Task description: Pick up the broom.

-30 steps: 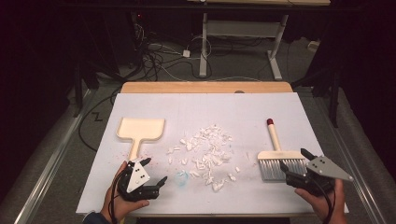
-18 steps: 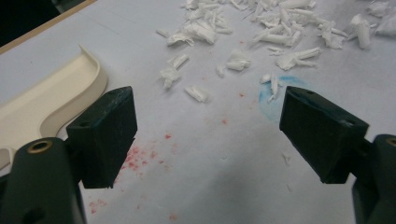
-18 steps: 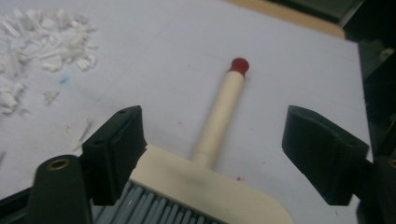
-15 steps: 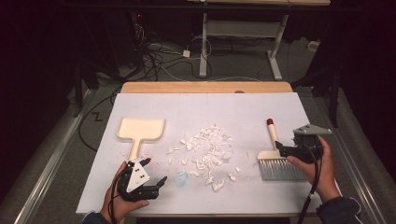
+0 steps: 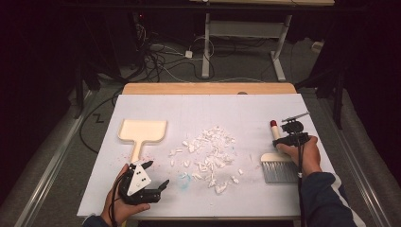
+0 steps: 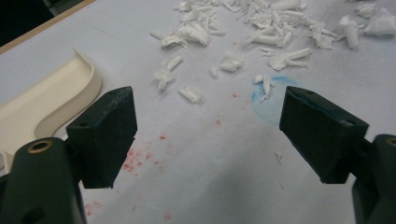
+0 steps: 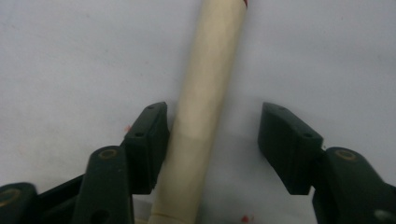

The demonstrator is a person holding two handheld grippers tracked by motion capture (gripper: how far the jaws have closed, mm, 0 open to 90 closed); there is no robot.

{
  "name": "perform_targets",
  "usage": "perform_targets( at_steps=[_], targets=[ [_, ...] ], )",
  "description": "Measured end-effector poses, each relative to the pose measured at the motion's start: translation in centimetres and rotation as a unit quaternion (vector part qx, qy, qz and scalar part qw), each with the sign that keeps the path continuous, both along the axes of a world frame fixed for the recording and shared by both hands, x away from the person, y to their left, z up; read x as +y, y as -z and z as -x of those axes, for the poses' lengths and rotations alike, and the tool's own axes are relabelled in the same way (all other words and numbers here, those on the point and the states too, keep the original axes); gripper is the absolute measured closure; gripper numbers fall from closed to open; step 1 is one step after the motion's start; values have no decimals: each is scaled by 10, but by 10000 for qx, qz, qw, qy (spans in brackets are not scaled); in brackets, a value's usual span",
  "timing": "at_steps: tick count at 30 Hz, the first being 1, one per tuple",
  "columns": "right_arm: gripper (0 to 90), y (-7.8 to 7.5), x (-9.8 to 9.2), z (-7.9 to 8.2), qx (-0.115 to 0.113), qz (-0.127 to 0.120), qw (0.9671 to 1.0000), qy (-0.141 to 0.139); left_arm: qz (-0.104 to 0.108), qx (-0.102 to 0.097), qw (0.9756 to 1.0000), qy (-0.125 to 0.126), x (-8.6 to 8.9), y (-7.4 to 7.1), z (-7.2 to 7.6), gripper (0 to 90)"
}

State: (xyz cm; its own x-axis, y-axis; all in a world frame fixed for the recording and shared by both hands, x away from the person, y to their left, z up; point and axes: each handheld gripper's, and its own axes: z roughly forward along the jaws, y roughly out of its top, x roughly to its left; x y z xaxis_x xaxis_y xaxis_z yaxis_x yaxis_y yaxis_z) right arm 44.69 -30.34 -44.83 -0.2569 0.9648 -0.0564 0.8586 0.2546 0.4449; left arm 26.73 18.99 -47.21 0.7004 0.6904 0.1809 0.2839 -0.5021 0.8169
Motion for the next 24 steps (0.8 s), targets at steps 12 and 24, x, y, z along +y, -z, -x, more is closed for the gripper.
perform_targets(
  at_steps=[12, 24],
  targets=[
    [712, -3, 12, -3, 158, 79, 9998, 59, 8, -56, 9999, 100, -2, -1, 1, 181],
    [714, -22, -12, 47, -1286, -669, 9875, -624, 26, 67, 10000, -28, 4, 0, -1, 183]
  ],
)
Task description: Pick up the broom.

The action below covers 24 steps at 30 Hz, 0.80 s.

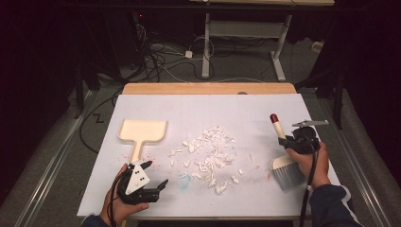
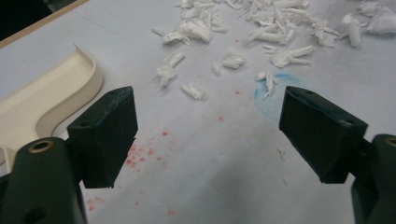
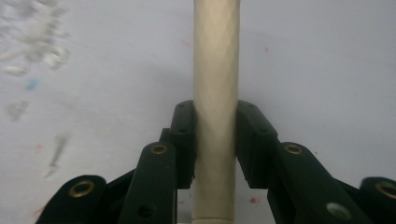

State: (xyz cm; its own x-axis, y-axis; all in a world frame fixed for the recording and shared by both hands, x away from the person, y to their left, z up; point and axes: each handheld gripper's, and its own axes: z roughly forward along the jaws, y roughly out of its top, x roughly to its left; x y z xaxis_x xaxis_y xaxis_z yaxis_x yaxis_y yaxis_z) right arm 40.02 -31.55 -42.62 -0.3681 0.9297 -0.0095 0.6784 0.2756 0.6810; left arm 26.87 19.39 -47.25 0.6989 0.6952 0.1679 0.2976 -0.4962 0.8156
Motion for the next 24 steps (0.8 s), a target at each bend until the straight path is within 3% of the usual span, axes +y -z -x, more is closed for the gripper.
perform_targets(
  at_steps=[2, 4, 5, 7, 11, 16, 21, 23, 24],
  targets=[
    [714, -5, 2, 17, -453, -108, 9988, -143, -1, 25, 10000, -45, -1, 0, 0, 183],
    [714, -10, 2, 28, -659, -268, 9973, -187, -59, -33, 10000, -55, -3, 0, 0, 183],
    [714, -10, 2, 28, -659, -268, 9973, -187, -21, 31, 10000, -77, -5, 0, 1, 183],
    [714, -18, 2, 42, -969, -398, 9941, -271, -28, 49, 10000, -46, -9, -1, 3, 183],
    [714, -23, -1, 54, -1136, -576, 9910, -408, 39, 125, 9999, 16, -15, -1, 4, 183],
    [714, -25, -5, 69, -1383, -721, 9867, -463, -43, 194, 9996, 187, -27, 0, 8, 183],
    [713, -38, 5, 82, -1713, -826, 9807, -452, 358, 298, 9981, 392, -39, -8, 10, 190],
    [713, -41, 9, 83, -1715, -800, 9806, -520, 575, 377, 9960, 574, -54, -15, 10, 194],
    [713, -46, 17, 88, -1846, -873, 9773, -571, 627, 390, 9950, 665, -60, -18, 9, 197]
  ],
)
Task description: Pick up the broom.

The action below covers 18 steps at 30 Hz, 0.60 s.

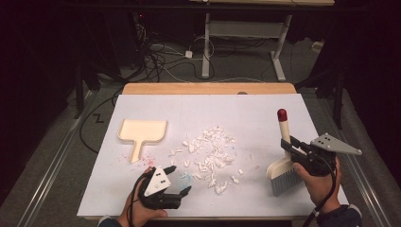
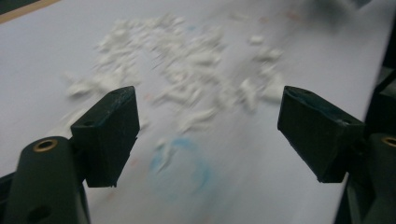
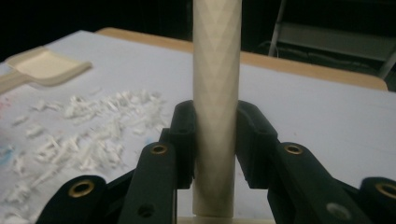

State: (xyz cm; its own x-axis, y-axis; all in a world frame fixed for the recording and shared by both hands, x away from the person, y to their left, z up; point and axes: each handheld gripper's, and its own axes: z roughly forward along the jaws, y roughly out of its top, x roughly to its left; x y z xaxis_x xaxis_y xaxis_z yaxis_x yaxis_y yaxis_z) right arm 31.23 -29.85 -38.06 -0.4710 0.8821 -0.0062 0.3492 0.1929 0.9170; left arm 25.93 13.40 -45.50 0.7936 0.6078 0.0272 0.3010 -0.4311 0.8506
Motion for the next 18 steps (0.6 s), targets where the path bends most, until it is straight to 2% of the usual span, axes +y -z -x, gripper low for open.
perform_targets(
  at_steps=[1, 2, 3, 4, 5, 6, 7, 8, 9, 10, 11, 12, 14, 15, 16, 17, 18],
  targets=[
    [713, -3, 5, 2, -3, 27, 10000, -66, 161, 21, 9995, 268, -20, -7, 0, 200],
    [713, -5, 10, 4, -66, 10, 9999, -115, 190, 26, 9990, 405, -31, -11, 0, 202],
    [713, -7, 14, 7, -174, 1, 9998, -122, 190, 26, 9990, 405, -31, -11, 0, 202],
    [713, -10, 20, 8, -184, 59, 9996, -181, 268, -17, 9976, 636, -55, -18, 0, 203],
    [713, -10, 20, 8, -184, 59, 9996, -181, 268, -17, 9976, 636, -55, -18, 0, 207],
    [713, -13, 30, 13, -326, 22, 9992, -221, 476, 32, 9951, 864, -78, -26, -2, 209],
    [713, -14, 35, 14, -314, 50, 9991, -285, 525, 6, 9945, 906, -89, -29, -3, 209],
    [713, -14, 35, 14, -314, 50, 9991, -285, 525, 6, 9945, 906, -89, -29, -3, 210],
    [713, -15, 40, 15, -315, 65, 9990, -324, 571, -21, 9942, 907, -99, -31, -4, 210],
    [713, -16, 49, 18, -412, 34, 9983, -400, 799, 132, 9916, 1010, -117, -34, -10, 243],
    [712, -16, 55, 18, -369, 68, 9983, -455, 799, 132, 9916, 1010, -117, -34, -10, 254],
    [713, -16, 59, 20, -454, 35, 9979, -467, 862, 192, 9909, 1012, -124, -35, -13, 277],
    [713, -16, 63, 21, -468, 37, 9977, -487, 914, 274, 9899, 1046, -137, -34, -18, 308],
    [712, -16, 68, 21, -431, 129, 9975, -554, 954, 338, 9893, 1050, -142, -32, -21, 328],
    [712, -15, 71, 23, -487, 109, 9972, -549, 998, 385, 9895, 976, -145, -30, -24, 354],
    [712, -15, 74, 25, -527, 49, 9969, -574, 1103, 466, 9882, 957, -147, -29, -26, 402],
    [712, -15, 78, 25, -488, 121, 9965, -664, 1244, 538, 9859, 985, -148, -27, -29, 441]
  ],
)
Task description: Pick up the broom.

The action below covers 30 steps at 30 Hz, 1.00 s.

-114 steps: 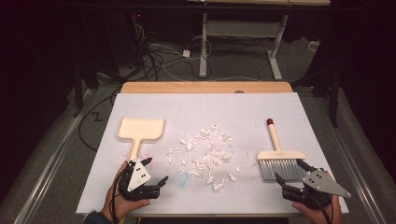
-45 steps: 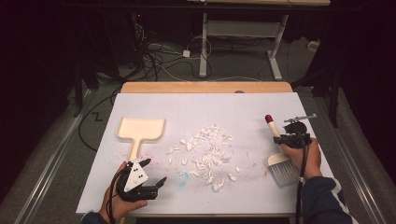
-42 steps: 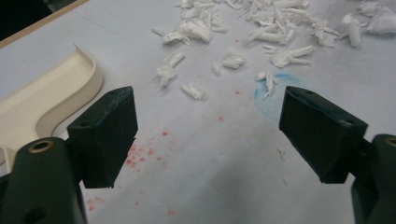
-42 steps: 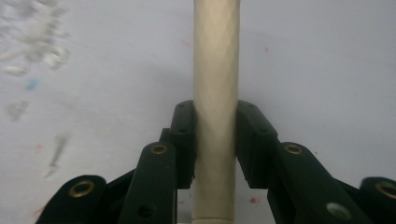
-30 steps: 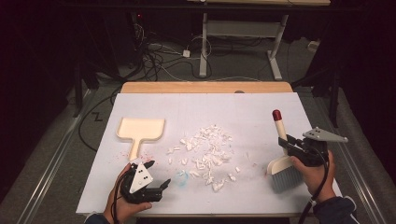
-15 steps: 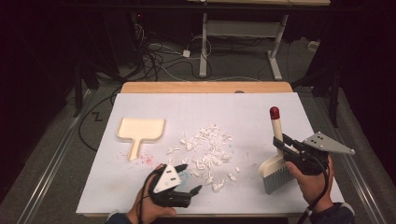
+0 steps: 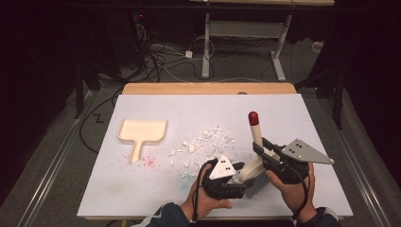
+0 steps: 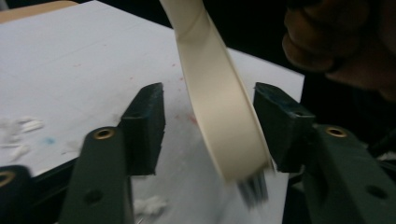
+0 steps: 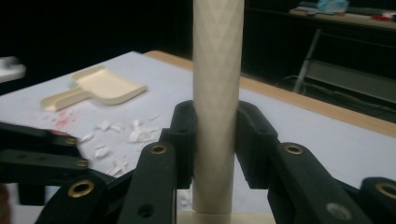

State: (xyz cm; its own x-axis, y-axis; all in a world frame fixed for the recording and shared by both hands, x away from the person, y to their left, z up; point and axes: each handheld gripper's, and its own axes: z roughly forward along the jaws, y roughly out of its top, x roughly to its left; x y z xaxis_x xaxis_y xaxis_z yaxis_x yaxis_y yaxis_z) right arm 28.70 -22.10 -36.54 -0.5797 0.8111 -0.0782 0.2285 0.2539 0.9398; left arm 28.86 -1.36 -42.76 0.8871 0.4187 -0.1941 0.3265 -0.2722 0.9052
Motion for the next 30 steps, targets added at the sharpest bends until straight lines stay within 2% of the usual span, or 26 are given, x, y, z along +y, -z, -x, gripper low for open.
perform_targets(
  at_steps=[1, 2, 3, 4, 5, 7, 9, 10, 11, 13, 14, 15, 16, 17, 18, 19, 20, 21, 23, 24, 25, 26, 27, 28, 30],
  targets=[
    [712, 1, 5, 4, -51, -13, 10000, -12, 65, 43, 10000, 14, 0, 1, -2, 514],
    [712, 1, 5, 4, -51, -13, 10000, -12, 70, 67, 9999, 65, 0, 2, -4, 514],
    [712, 1, 8, 6, -95, 88, 9999, -47, -4, 42, 10000, 39, -1, 3, -4, 580],
    [711, 1, 10, 8, -81, 149, 9998, -73, -38, 33, 10000, -4, 0, 4, -4, 597],
    [710, 0, 10, 12, -170, 146, 9997, -44, -8, 67, 10000, -2, 2, 4, -6, 625],
    [710, -1, 10, 12, -176, 159, 9997, -84, -30, 89, 10000, 27, 6, 4, -8, 633],
    [708, -3, 7, 14, -158, 80, 9998, -128, -83, 38, 9999, 66, 11, 1, -10, 648],
    [700, -5, 4, 16, -150, 32, 9994, -297, -141, 3, 9998, 132, 13, -1, -9, 649],
    [700, -5, 4, 16, -150, 32, 9994, -297, -202, -44, 9995, 232, 16, -4, -9, 649],
    [663, -8, 0, 17, -123, 63, 9983, -560, -372, -228, 9983, 386, 22, -9, -5, 650],
    [560, -11, -3, 18, -30, 217, 9957, -901, -405, -260, 9978, 460, 24, -11, -4, 650],
    [523, -12, -5, 17, -4, 297, 9926, -1176, -489, -343, 9960, 669, 30, -16, -3, 650],
    [523, -12, -5, 17, -4, 297, 9926, -1176, -489, -343, 9960, 669, 30, -16, -3, 650],
    [494, -12, -6, 18, 38, 430, 9890, -1415, -581, -420, 9947, 732, 33, -18, -2, 650],
    [427, -9, -7, 18, 246, 839, 9745, -2068, -753, -589, 9917, 863, 38, -21, 1, 650],
    [422, -7, -7, 18, 254, 1051, 9671, -2302, -792, -608, 9906, 932, 42, -21, 2, 650],
    [414, -3, -6, 18, 245, 1225, 9643, -2335, -809, -604, 9899, 999, 45, -20, 2, 650],
    [394, 1, -5, 17, 346, 1306, 9614, -2397, -809, -604, 9899, 999, 45, -20, 2, 650],
    [378, 10, -2, 12, 531, 1347, 9565, -2534, -886, -585, 9868, 1221, 51, -16, 3, 650],
    [378, 10, -2, 12, 531, 1347, 9565, -2534, -886, -585, 9868, 1221, 51, -16, 3, 650],
    [388, 19, 3, 7, 714, 1472, 9485, -2712, -875, -570, 9859, 1309, 52, -15, 4, 650],
    [393, 24, 5, 5, 850, 1507, 9440, -2809, -872, -574, 9847, 1393, 54, -15, 4, 649],
    [393, 24, 5, 5, 850, 1507, 9440, -2809, -841, -588, 9841, 1447, 55, -14, 5, 649],
    [456, 33, 11, 3, 1111, 1490, 9340, -3050, -768, -523, 9832, 1574, 58, -14, 4, 649],
    [480, 39, 14, 2, 1159, 1388, 9302, -3193, -645, -429, 9830, 1666, 62, -12, 1, 647]
  ],
)
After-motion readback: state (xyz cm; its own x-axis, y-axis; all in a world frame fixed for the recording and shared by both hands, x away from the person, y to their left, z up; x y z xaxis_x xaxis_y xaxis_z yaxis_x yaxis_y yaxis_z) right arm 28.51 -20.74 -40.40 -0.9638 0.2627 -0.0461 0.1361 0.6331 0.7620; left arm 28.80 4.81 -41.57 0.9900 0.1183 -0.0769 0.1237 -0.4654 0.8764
